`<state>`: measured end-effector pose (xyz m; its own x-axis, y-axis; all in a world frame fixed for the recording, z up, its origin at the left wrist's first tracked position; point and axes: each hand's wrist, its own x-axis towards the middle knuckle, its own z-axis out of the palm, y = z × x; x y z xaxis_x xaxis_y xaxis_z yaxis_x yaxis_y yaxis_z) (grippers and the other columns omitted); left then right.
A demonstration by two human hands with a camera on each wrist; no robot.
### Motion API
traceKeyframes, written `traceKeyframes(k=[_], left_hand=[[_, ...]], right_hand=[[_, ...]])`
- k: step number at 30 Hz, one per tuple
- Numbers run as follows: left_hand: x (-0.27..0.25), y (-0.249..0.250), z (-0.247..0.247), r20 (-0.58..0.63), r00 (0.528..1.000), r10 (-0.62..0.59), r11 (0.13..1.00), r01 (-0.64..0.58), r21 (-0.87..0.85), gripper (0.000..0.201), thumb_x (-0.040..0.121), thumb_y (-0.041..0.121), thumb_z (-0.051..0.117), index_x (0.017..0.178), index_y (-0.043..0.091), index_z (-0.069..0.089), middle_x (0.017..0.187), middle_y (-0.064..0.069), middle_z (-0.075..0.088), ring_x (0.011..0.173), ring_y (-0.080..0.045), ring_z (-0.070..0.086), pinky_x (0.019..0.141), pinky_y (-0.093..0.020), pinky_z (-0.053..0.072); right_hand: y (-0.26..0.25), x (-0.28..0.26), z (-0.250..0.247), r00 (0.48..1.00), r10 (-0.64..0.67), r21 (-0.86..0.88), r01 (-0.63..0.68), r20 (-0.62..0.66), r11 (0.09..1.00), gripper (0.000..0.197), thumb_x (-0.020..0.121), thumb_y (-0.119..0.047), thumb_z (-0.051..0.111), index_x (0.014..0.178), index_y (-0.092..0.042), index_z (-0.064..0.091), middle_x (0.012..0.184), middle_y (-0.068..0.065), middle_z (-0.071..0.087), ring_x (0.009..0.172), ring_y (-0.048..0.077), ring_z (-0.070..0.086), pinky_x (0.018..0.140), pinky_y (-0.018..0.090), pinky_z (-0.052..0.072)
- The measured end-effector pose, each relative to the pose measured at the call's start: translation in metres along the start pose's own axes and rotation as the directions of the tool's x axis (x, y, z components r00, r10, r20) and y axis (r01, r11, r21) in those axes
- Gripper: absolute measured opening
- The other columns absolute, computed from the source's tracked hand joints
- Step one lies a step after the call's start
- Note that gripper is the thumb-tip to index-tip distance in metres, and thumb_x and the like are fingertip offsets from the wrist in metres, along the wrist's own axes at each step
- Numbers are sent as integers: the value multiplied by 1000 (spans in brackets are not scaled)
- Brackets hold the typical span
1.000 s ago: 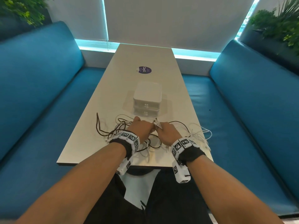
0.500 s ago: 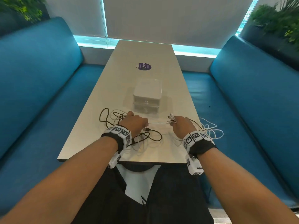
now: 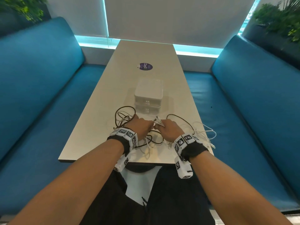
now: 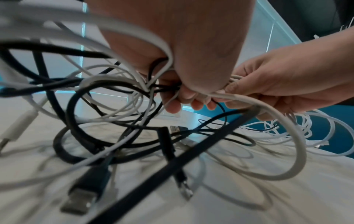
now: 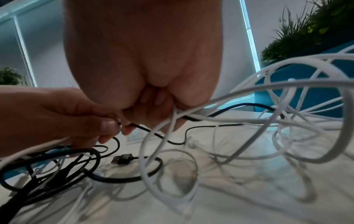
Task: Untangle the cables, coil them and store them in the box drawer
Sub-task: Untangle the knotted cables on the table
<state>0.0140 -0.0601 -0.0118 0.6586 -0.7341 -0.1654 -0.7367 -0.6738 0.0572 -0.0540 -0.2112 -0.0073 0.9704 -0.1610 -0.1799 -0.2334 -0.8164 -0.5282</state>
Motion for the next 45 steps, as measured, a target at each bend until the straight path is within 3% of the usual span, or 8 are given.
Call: traceKeyframes(k=[7, 13, 17, 25, 29, 34, 39, 45], left_hand=[[-6, -7, -5, 3, 999, -42, 999, 42, -7, 20, 104, 17, 38, 107, 18, 58, 99, -7, 67, 98, -28, 57, 94, -35, 29], [-6, -8, -6, 4, 998, -59, 995, 58, 81, 20, 98, 8, 41, 104, 22, 54, 90, -2, 66, 90, -27, 54, 101, -35, 29], [5, -5, 1, 39, 996, -77, 996, 75, 48, 24, 89, 3, 44, 96, 26, 47, 69, 6, 53, 77, -22, 44, 103, -41, 32], [6, 3, -1, -79, 996, -40, 996, 46, 78, 22, 92, 4, 42, 96, 24, 52, 74, 4, 59, 77, -23, 54, 97, -37, 28], [0, -8, -1, -77, 996, -50, 995, 57, 81, 20, 104, 19, 40, 104, 26, 59, 93, 2, 68, 93, -23, 60, 100, -38, 29], [3, -8, -2, -98, 993, -72, 990, 83, 114, 21, 102, 21, 41, 105, 32, 59, 92, 7, 66, 100, -19, 55, 100, -41, 26], [-1, -14, 2, -74, 988, -133, 990, 136, 39, 16, 94, 25, 41, 88, 33, 54, 87, 5, 59, 93, -24, 51, 100, -42, 31], [-6, -4, -3, -111, 991, -75, 996, 81, 48, 10, 88, 26, 51, 97, 26, 55, 97, 7, 61, 95, -18, 56, 106, -41, 31]], right_hand=[[23, 3, -10, 993, 54, -188, -72, -101, 980, 24, 98, -26, 52, 111, -12, 65, 109, 14, 68, 101, 34, 63, 83, 37, 49], [39, 1, -14, 961, 159, -198, -205, -225, 958, 23, 98, -22, 46, 110, -14, 62, 106, 15, 66, 96, 35, 63, 78, 36, 49], [26, 5, -3, 969, 59, -138, -94, -240, 986, 28, 101, -28, 40, 115, -10, 56, 108, 20, 66, 98, 40, 61, 79, 40, 48], [8, 5, 12, 985, -129, -171, 109, -112, 979, 26, 101, -26, 44, 106, -10, 63, 103, 15, 70, 93, 36, 64, 69, 34, 43], [19, 6, 0, 992, -51, -169, 31, -114, 985, 29, 101, -26, 43, 106, -9, 66, 105, 16, 69, 96, 36, 62, 75, 36, 45], [27, 7, -8, 984, 80, -126, -101, -160, 987, 27, 99, -28, 44, 107, -15, 67, 103, 13, 69, 94, 33, 64, 80, 37, 51], [35, 5, -11, 975, 167, -124, -186, -149, 975, 25, 95, -25, 45, 106, -18, 67, 104, 12, 68, 93, 33, 63, 83, 39, 53], [36, 11, -13, 953, 246, -159, -274, -176, 948, 25, 94, -30, 45, 105, -18, 65, 104, 8, 67, 91, 28, 64, 83, 39, 54]])
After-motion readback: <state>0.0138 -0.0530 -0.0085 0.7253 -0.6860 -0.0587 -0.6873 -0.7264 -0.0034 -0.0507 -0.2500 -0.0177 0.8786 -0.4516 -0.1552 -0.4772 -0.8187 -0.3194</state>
